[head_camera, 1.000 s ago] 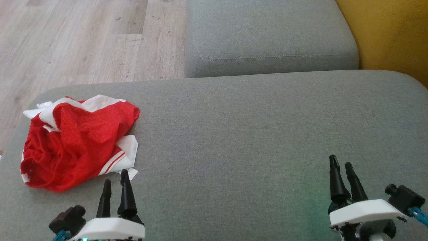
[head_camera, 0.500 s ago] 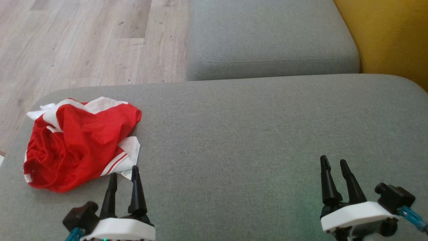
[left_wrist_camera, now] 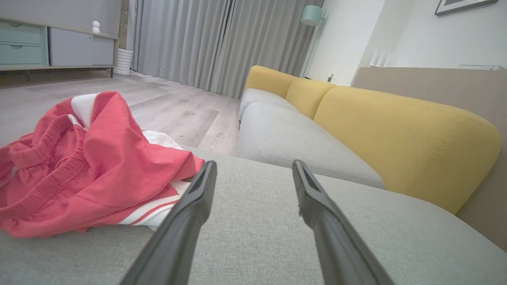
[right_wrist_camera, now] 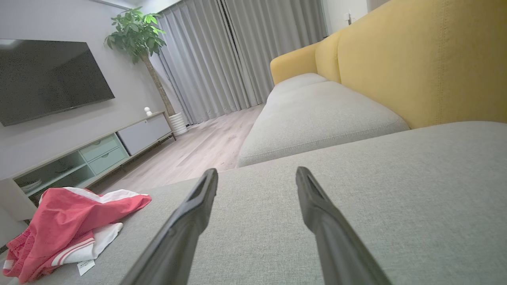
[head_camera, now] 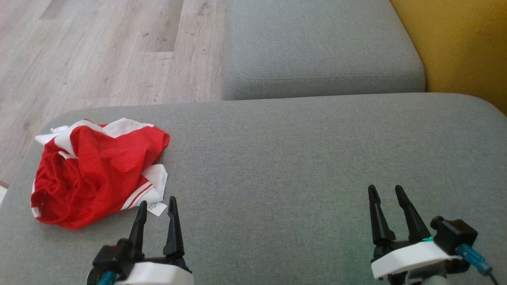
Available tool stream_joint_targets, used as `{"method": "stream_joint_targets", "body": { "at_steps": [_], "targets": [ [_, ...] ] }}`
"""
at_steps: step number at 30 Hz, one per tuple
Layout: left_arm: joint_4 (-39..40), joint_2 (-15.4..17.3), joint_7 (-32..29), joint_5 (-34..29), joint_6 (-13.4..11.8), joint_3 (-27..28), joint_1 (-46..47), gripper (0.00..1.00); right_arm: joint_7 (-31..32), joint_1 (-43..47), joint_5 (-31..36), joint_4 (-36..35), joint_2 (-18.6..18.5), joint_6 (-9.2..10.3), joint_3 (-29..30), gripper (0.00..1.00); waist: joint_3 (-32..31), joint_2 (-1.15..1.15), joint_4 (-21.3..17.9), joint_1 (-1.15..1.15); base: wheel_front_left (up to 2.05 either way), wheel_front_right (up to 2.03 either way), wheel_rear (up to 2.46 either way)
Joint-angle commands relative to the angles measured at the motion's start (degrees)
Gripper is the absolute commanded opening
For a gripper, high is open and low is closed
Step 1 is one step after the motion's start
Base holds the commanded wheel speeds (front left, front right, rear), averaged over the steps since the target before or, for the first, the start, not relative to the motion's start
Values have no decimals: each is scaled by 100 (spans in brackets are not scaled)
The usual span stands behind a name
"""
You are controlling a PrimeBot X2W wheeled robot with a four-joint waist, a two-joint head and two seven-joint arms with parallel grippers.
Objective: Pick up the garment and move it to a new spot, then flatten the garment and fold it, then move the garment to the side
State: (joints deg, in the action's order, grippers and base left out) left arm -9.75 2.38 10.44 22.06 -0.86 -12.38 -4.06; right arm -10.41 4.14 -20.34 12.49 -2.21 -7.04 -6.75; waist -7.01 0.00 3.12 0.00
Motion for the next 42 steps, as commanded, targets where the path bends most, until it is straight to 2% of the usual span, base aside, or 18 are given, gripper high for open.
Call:
{"method": "stream_joint_targets", "body": {
  "at_steps": [1, 15, 23, 42],
  "targets": [
    [212, 37, 100, -237, -58, 89, 181, 100, -101, -172, 222, -237, -57, -37, -140, 100, -12, 0, 2, 0, 0, 0, 0],
    [138, 45, 319, -1099, -130, -55, 176, 100, -321, -126, 1050, -210, -63, -42, -124, 100, -137, 0, 52, 0, 0, 0, 0],
    [-25, 50, 453, -1529, -202, -96, 125, 100, -456, -72, 1458, 51, -66, -45, -104, 100, -242, 0, 77, 0, 0, 0, 0],
    [-210, 50, 456, -1390, -143, -24, 58, 100, -459, 7, 1422, 173, -66, -45, -73, 100, -301, 0, 181, 0, 0, 0, 0]
  ]
}}
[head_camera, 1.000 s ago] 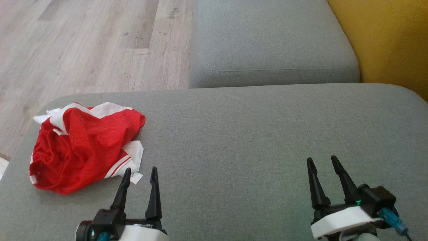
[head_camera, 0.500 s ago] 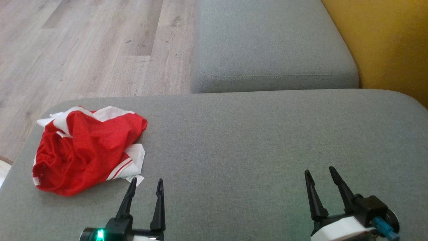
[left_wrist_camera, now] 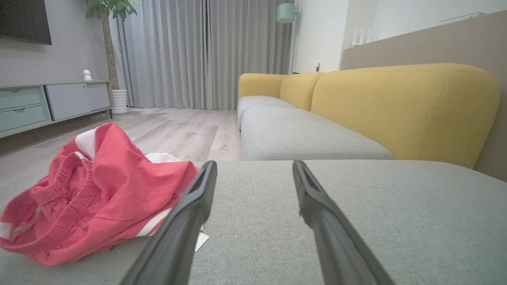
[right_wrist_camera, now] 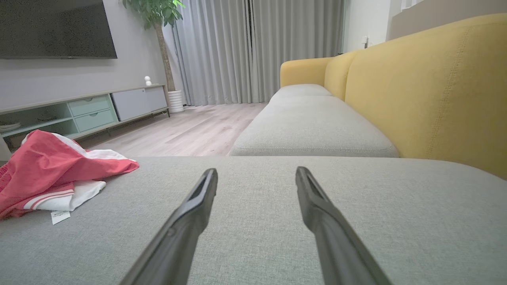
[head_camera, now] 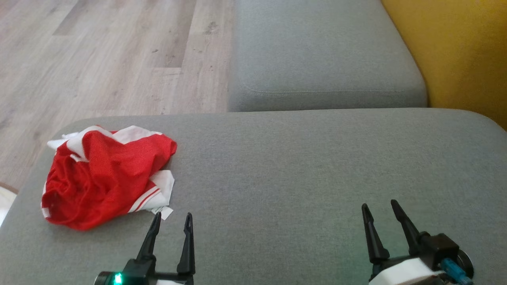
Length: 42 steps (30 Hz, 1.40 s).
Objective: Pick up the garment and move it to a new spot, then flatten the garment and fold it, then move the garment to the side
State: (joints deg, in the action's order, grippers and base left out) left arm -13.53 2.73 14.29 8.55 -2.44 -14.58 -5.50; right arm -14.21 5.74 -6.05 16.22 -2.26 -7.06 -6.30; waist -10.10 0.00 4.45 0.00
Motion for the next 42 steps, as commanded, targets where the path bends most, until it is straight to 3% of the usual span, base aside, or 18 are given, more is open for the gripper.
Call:
{"method": "stream_joint_targets", "body": {
  "at_steps": [1, 20, 37, 42],
  "targets": [
    [165, 15, 71, -62, 22, 205, 210, 100, -79, -143, -5, -208, -62, -43, -126, 100, 13, 0, 87, 0, 0, 0, 0],
    [323, 15, 71, -320, 36, 671, 346, 100, -79, -473, -139, -337, -62, -43, -307, 100, 456, 0, 1808, 0, 0, 0, 0],
    [1058, 15, 71, 51, -347, 931, 353, 100, -79, -1073, 39, -78, -62, -43, -713, 100, 1082, 0, 2345, 0, 0, 0, 0],
    [1159, 28, 71, -101, -119, 885, 599, 100, -79, -907, 104, -120, -62, -43, -608, 100, 1180, 0, 2435, 0, 0, 0, 0]
  ]
}}
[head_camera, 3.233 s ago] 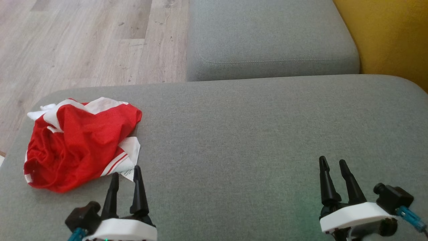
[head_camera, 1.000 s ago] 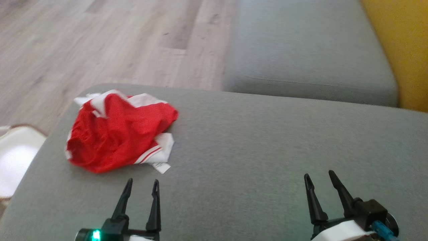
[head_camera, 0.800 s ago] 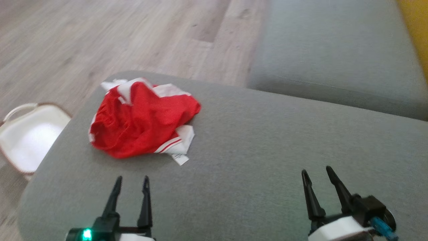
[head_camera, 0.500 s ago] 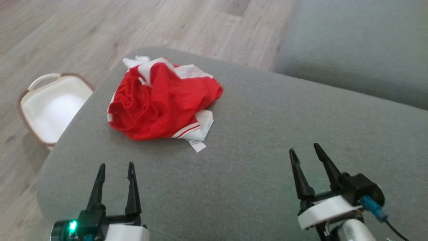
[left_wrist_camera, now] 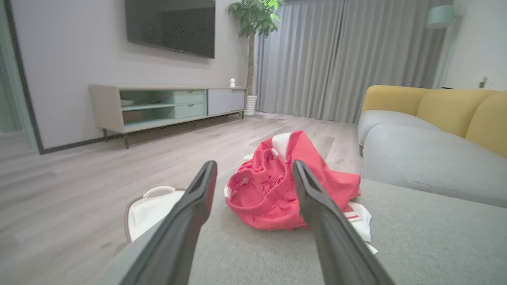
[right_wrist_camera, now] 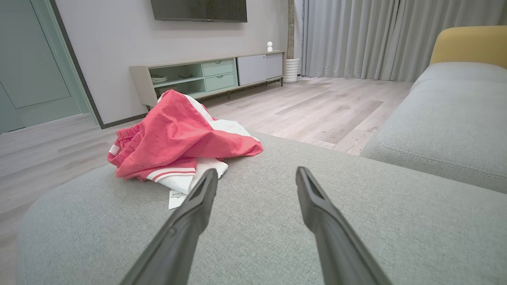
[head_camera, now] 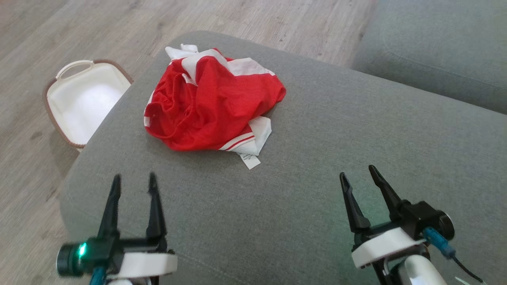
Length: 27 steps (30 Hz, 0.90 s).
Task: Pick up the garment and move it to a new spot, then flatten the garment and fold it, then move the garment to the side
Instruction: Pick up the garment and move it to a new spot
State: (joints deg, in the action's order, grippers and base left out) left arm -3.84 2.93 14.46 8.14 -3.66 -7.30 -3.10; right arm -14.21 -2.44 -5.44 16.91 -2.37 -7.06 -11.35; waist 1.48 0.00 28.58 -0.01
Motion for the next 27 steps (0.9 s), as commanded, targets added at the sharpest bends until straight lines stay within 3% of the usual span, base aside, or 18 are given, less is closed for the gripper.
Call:
{"method": "stream_joint_targets", "body": {
  "at_steps": [1, 5, 15, 21, 27],
  "targets": [
    [162, 47, 54, -177, 76, 139, 474, 100, -79, -45, 64, -213, -51, -43, -72, 100, 45, 0, 44, 1, 0, 0, 0],
    [-15, 146, 54, -277, 254, 288, 1126, 100, -79, 206, 234, -304, -51, -43, 110, 100, 155, 0, 149, 1, 0, 0, 0],
    [-1410, 444, 2, -104, 604, 525, 3407, 100, -79, 89, 707, -485, -352, -43, 214, 100, 1124, 0, -158, 1, 0, 0, 0],
    [-2982, 578, -778, -19, 716, 486, 5014, 100, -79, -120, 734, -698, -694, -43, 154, 100, 1715, 0, -407, 1, 0, 0, 0],
    [-4745, 817, -1957, 49, 680, 518, 6045, 100, -79, -357, 721, -894, -914, -43, 13, 100, 2114, 0, -759, 1, 0, 0, 0]
  ]
}}
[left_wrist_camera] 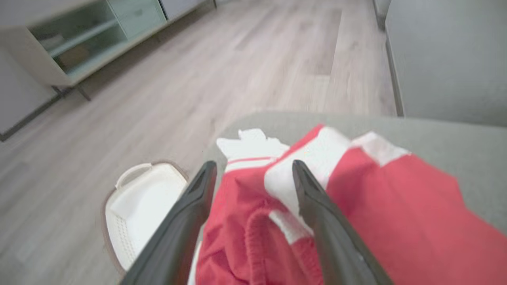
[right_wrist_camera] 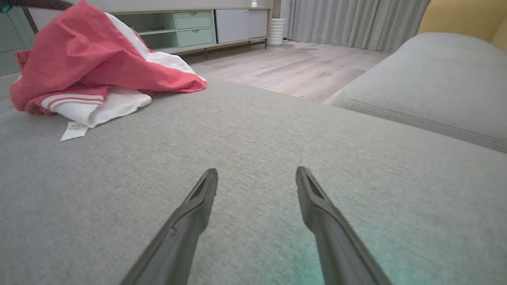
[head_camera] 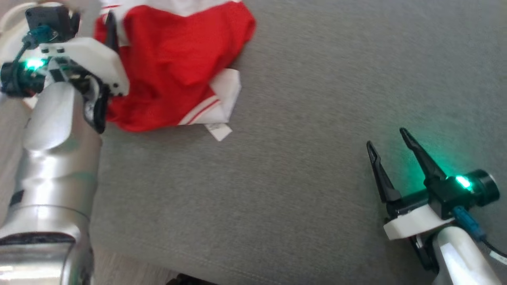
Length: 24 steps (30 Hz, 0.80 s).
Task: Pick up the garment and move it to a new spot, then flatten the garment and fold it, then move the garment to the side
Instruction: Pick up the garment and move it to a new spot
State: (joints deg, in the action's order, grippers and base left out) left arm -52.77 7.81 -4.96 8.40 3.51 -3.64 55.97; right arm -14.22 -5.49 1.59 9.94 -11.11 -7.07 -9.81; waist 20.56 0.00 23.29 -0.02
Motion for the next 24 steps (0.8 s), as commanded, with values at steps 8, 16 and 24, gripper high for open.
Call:
{"method": "stream_joint_targets", "body": {
  "at_steps": [8, 16, 24],
  "targets": [
    [-1224, 567, -598, -10, -54, 37, 420, 25, -78, -198, -4, -367, -104, -42, -137, 100, 474, 0, -626, 2, 0, 0, 0],
    [-1336, 825, 757, -163, -196, -118, 633, 0, -78, -178, -73, -285, 129, -42, -159, 100, 98, 0, -807, 2, 0, 0, 0],
    [-1187, 943, 1149, -569, 62, -672, 1030, 0, -78, -27, -181, -114, 528, -42, -219, 100, -859, 0, -1120, 2, 0, 0, 0]
  ]
}}
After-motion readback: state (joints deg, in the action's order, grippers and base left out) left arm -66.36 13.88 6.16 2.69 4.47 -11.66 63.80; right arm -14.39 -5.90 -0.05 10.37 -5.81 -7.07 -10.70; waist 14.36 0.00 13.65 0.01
